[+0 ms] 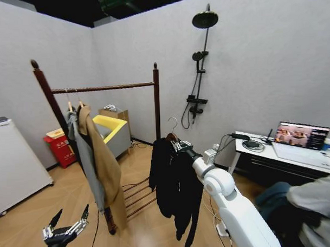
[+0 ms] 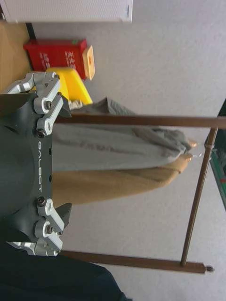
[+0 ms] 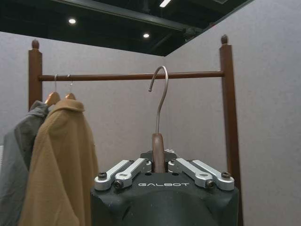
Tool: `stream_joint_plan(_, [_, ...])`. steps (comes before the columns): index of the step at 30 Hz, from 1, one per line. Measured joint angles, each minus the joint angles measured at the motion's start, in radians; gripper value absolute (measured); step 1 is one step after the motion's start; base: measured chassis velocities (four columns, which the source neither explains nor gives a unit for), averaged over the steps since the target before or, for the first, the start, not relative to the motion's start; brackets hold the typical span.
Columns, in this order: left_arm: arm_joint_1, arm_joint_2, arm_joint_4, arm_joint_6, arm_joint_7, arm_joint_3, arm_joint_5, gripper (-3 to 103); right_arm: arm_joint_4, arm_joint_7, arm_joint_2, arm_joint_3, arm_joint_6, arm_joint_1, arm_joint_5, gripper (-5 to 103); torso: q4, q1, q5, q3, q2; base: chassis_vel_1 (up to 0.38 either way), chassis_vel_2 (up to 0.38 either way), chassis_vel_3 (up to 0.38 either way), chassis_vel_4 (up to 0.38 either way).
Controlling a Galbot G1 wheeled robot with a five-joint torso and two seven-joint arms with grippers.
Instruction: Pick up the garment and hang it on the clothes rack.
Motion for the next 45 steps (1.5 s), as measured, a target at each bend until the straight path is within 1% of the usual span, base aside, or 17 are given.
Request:
stream_joint_plan(4, [0.000,0.000,0.000,0.000,0.000,0.000,0.000,100,0.008,0.009,0.004,0.004,-0.001,-0.009,-0.004,10,0.0000,0.000,-0.0001,0.000,0.000,0.130,0.127,0.128,0.131])
stream_joint_plan(8, [0.000,0.000,0.000,0.000,0.000,0.000,0.000,100,0.009,0.013,0.009,0.015,-0.004,-0.015,-0.017,10,0.0005,0.000,-0.0001,0.000,0.000,0.115,0.110,0.095,0.089])
stream_joint_plan(13, [0.000,0.000,0.000,0.000,0.000,0.000,0.000,100,0.013,0.015,0.010,0.026,-0.007,-0.028,-0.027,10,-0.0003,0.000,0.0000,0.000,0.000,0.021,0.023,0.015,0.017])
stream_joint_plan(19, [0.000,0.000,0.000,0.000,0.000,0.000,0.000,100,0.016,0.001,0.018,0.027,-0.007,-0.042,-0.034,10,-0.0003,0.000,0.0000,0.000,0.000,-0.028,0.013,0.020,-0.017])
stream_joint_plan(27, [0.000,0.000,0.000,0.000,0.000,0.000,0.000,100,0.019,-0.006,0.028,0.022,-0.005,-0.056,-0.042,10,-0.0003,0.000,0.0000,0.000,0.000,-0.135,0.126,0.127,-0.127])
stream_joint_plan(32, [0.000,0.000,0.000,0.000,0.000,0.000,0.000,100,0.039,-0.038,0.025,0.024,-0.010,-0.072,-0.047,10,0.0001,0.000,0.0001,0.000,0.000,-0.228,0.234,0.248,-0.230])
stream_joint_plan(36, [0.000,0.000,0.000,0.000,0.000,0.000,0.000,100,0.057,-0.042,0.021,0.024,-0.010,-0.079,-0.049,10,-0.0003,0.000,-0.0001,0.000,0.000,-0.267,0.250,0.266,-0.271])
stream_joint_plan(38, [0.000,0.000,0.000,0.000,0.001,0.000,0.000,100,0.060,-0.042,0.018,0.024,-0.010,-0.079,-0.049,10,-0.0001,0.000,-0.0001,0.000,0.000,-0.275,0.268,0.254,-0.279])
stream_joint_plan(39, [0.000,0.000,0.000,0.000,0.000,0.000,0.000,100,0.061,-0.042,0.016,0.023,-0.009,-0.077,-0.048,10,0.0002,0.001,0.0006,0.000,0.000,-0.221,0.268,0.238,-0.192])
stream_joint_plan(40, [0.000,0.000,0.000,0.000,0.000,0.000,0.000,100,0.060,-0.042,0.010,0.022,-0.009,-0.067,-0.048,10,-0.0001,0.001,0.0000,0.000,-0.001,-0.189,0.194,0.238,-0.159])
stream_joint_plan(42, [0.000,0.000,0.000,0.000,0.000,0.000,0.000,100,0.055,-0.042,0.005,0.017,-0.009,-0.048,-0.047,10,0.0000,0.002,-0.0005,0.001,-0.001,-0.189,0.134,0.122,-0.159])
stream_joint_plan(44, [0.000,0.000,0.000,0.000,0.000,0.000,0.000,100,0.039,-0.034,-0.009,-0.002,-0.012,0.005,-0.043,10,-0.0003,0.001,0.0006,0.000,-0.001,-0.116,0.102,0.055,-0.037])
stream_joint_plan(45, [0.000,0.000,0.000,0.000,0.000,0.000,0.000,100,0.030,-0.023,-0.021,-0.021,-0.018,0.051,-0.035,10,-0.0007,0.001,0.0001,0.000,-0.001,-0.078,0.070,-0.028,-0.011])
